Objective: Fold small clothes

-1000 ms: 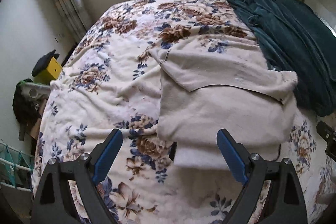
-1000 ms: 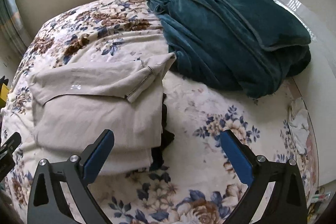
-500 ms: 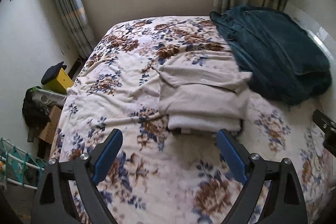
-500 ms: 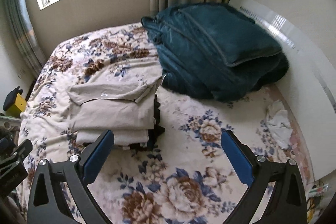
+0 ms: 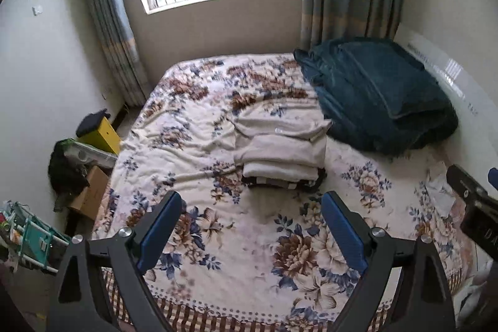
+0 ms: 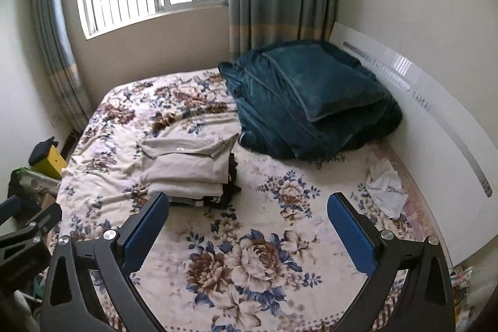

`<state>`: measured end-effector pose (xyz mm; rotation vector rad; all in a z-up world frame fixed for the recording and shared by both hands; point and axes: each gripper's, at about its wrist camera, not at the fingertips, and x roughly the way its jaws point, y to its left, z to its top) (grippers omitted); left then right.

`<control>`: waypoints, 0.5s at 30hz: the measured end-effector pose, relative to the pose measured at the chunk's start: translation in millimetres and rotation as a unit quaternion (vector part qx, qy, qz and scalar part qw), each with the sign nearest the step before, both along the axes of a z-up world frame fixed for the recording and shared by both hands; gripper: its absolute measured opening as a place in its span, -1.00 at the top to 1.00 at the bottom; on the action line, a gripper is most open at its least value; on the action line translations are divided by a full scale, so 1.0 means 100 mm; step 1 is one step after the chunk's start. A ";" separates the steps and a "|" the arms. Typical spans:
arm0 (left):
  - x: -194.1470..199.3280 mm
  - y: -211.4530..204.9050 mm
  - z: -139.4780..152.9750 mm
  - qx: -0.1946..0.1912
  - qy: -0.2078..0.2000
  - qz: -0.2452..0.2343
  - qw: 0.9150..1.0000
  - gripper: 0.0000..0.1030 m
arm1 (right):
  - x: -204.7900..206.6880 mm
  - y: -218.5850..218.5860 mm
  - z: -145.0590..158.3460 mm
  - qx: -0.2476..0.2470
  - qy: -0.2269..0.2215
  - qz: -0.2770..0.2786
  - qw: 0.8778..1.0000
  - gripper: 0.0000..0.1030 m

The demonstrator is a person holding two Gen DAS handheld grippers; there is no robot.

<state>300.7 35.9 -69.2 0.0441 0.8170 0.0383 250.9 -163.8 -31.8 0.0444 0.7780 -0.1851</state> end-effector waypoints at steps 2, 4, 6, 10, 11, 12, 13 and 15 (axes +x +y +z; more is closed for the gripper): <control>-0.13 -0.01 0.15 0.003 -0.016 0.002 1.000 -0.77 | -0.16 0.00 0.17 -0.001 -0.009 0.007 1.000 -1.00; -0.25 0.00 0.27 0.005 -0.030 0.004 1.000 -0.77 | -0.35 0.02 0.35 -0.005 -0.021 0.016 1.000 -1.00; -0.32 0.03 0.34 0.003 -0.037 0.008 0.999 -0.77 | -0.44 0.04 0.48 -0.012 -0.031 0.021 0.999 -1.00; -0.43 0.09 0.42 -0.006 -0.046 0.020 0.999 -0.78 | -0.60 0.07 0.68 -0.014 -0.046 0.031 0.998 -1.00; -0.44 0.10 0.41 -0.010 -0.047 0.022 0.999 -0.77 | -0.60 0.07 0.70 -0.015 -0.049 0.033 0.998 -1.00; -0.45 0.11 0.40 -0.010 -0.045 0.022 0.999 -0.78 | -0.61 0.09 0.73 -0.019 -0.050 0.035 0.998 -1.00; -0.46 0.11 0.40 -0.011 -0.044 0.023 0.999 -0.78 | -0.58 0.09 0.73 -0.022 -0.050 0.037 0.998 -1.00; -0.47 0.11 0.37 -0.009 -0.042 0.025 0.999 -0.81 | -0.54 0.11 0.72 -0.027 -0.049 0.042 0.998 -1.00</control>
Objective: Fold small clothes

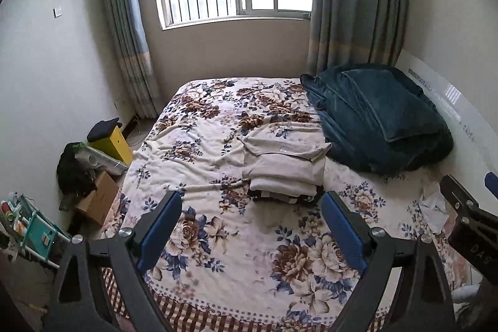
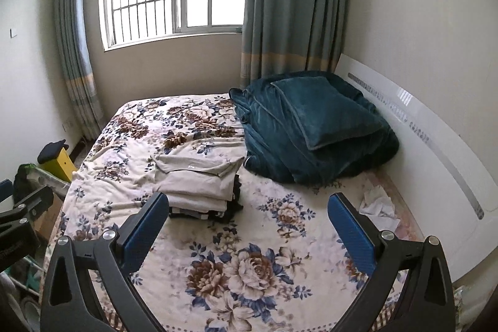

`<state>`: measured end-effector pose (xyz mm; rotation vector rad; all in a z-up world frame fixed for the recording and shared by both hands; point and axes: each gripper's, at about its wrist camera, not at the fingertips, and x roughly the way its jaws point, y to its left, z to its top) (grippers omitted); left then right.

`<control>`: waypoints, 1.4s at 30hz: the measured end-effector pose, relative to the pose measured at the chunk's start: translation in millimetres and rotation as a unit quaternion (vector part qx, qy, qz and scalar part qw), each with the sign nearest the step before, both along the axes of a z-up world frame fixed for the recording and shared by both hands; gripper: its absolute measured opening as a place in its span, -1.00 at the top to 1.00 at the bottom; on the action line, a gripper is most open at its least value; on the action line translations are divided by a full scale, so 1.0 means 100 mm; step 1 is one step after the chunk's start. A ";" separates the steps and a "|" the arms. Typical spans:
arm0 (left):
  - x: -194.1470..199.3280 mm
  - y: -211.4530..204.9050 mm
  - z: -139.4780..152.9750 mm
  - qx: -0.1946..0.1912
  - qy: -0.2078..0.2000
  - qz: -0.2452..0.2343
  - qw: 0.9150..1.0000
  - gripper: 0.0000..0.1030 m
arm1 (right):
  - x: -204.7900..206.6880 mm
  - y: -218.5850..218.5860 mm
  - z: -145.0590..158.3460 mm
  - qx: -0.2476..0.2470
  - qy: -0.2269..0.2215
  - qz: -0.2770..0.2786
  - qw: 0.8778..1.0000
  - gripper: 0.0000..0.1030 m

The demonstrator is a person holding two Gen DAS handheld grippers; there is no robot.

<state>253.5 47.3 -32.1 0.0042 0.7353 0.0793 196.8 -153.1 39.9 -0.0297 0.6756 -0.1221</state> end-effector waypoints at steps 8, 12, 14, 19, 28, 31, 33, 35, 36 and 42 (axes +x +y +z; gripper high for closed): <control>-0.02 -0.02 -0.04 -0.004 0.003 0.001 1.000 -1.00 | 0.15 0.01 -0.08 0.003 0.018 0.011 1.000 -1.00; -0.03 -0.03 -0.05 -0.006 0.006 0.002 1.000 -1.00 | 0.17 0.02 -0.10 0.001 0.018 0.014 1.000 -1.00; -0.03 -0.03 -0.05 -0.004 0.004 0.002 1.000 -1.00 | 0.16 0.03 -0.10 0.003 0.018 0.012 1.000 -1.00; -0.02 -0.02 -0.02 -0.003 0.000 0.007 1.000 -1.00 | 0.19 0.04 -0.10 0.005 0.016 0.014 1.000 -1.00; -0.03 0.04 0.02 -0.002 -0.003 0.014 1.000 -1.00 | 0.26 0.03 -0.15 0.008 0.014 0.023 1.000 -1.00; -0.03 0.04 0.02 -0.001 -0.004 0.015 1.000 -1.00 | 0.26 0.04 -0.16 0.008 0.015 0.026 1.000 -1.00; -0.04 0.05 0.04 0.000 -0.005 0.015 1.000 -1.00 | 0.26 0.04 -0.17 0.010 0.016 0.028 0.999 -1.00; -0.04 0.04 0.05 -0.001 -0.005 0.015 1.000 -1.00 | 0.26 0.04 -0.17 0.010 0.017 0.030 0.999 -1.00; -0.05 0.05 0.06 0.000 -0.006 0.016 1.000 -1.00 | 0.26 0.04 -0.17 0.010 0.018 0.031 0.999 -1.00; -0.06 0.04 0.10 0.003 -0.010 0.016 1.000 -1.00 | 0.26 0.04 -0.17 0.010 0.017 0.031 0.999 -1.00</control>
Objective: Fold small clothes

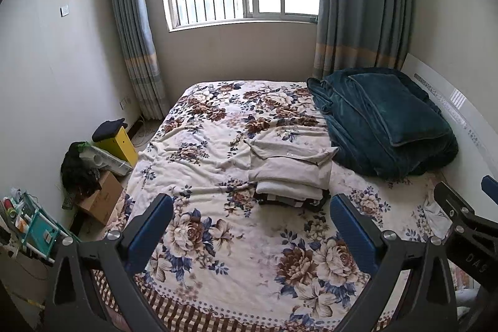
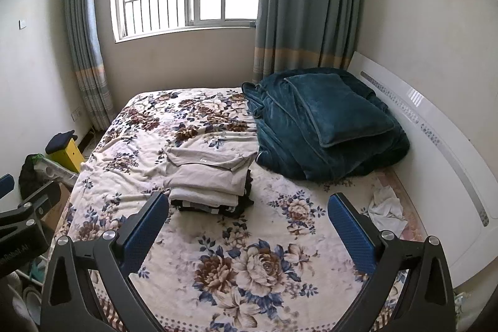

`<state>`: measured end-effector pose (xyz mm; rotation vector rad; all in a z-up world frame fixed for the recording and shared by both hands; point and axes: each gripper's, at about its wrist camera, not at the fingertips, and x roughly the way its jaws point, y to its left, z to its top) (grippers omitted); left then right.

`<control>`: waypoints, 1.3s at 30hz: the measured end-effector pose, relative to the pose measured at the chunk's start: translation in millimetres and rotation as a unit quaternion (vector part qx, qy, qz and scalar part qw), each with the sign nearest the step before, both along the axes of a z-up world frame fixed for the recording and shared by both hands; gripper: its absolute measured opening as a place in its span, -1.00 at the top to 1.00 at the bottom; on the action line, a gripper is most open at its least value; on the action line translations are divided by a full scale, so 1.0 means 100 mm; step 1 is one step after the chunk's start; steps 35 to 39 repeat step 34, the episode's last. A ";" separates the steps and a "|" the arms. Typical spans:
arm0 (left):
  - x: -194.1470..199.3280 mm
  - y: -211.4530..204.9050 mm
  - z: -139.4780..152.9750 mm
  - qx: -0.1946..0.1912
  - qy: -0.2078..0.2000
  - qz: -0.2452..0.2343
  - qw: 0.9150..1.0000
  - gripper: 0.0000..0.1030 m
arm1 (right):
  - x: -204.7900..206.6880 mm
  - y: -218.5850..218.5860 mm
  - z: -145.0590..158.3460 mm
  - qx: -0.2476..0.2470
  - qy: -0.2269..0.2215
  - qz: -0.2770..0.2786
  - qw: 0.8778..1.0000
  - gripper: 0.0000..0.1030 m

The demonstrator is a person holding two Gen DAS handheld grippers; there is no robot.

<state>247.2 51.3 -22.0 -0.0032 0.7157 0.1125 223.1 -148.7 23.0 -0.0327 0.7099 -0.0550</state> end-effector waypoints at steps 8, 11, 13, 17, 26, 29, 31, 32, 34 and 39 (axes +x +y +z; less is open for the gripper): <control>0.01 -0.02 0.02 0.002 -0.002 0.003 1.000 -1.00 | 0.00 0.00 0.00 0.000 0.000 0.002 1.000 -1.00; 0.00 -0.01 0.03 0.001 -0.003 0.004 1.000 -1.00 | -0.01 0.00 0.00 -0.001 -0.001 0.002 1.000 -1.00; -0.01 -0.01 0.01 0.001 -0.002 0.002 1.000 -1.00 | -0.01 0.00 0.00 0.000 0.000 0.004 1.000 -1.00; -0.01 -0.01 0.02 0.002 -0.003 0.003 1.000 -1.00 | -0.02 0.02 0.02 0.000 -0.001 0.008 1.000 -1.00; -0.01 0.00 0.05 0.004 -0.003 0.005 1.000 -1.00 | -0.02 0.06 0.04 0.001 -0.002 0.010 1.000 -1.00; -0.03 0.01 0.07 0.001 -0.001 0.007 1.000 -1.00 | -0.02 0.07 0.05 0.003 -0.003 0.011 1.000 -1.00; -0.05 0.04 0.10 0.002 -0.001 0.010 1.000 -1.00 | -0.02 0.09 0.05 0.001 -0.002 0.012 1.000 -1.00; -0.05 0.04 0.10 0.002 -0.002 0.011 1.000 -1.00 | -0.02 0.10 0.06 0.002 -0.001 0.013 1.000 -1.00; -0.06 0.04 0.09 0.000 -0.001 0.010 1.000 -1.00 | -0.02 0.11 0.06 0.002 0.000 0.015 1.000 -1.00; -0.06 0.04 0.09 0.000 -0.001 0.010 1.000 -1.00 | -0.02 0.11 0.06 0.002 0.000 0.015 1.000 -1.00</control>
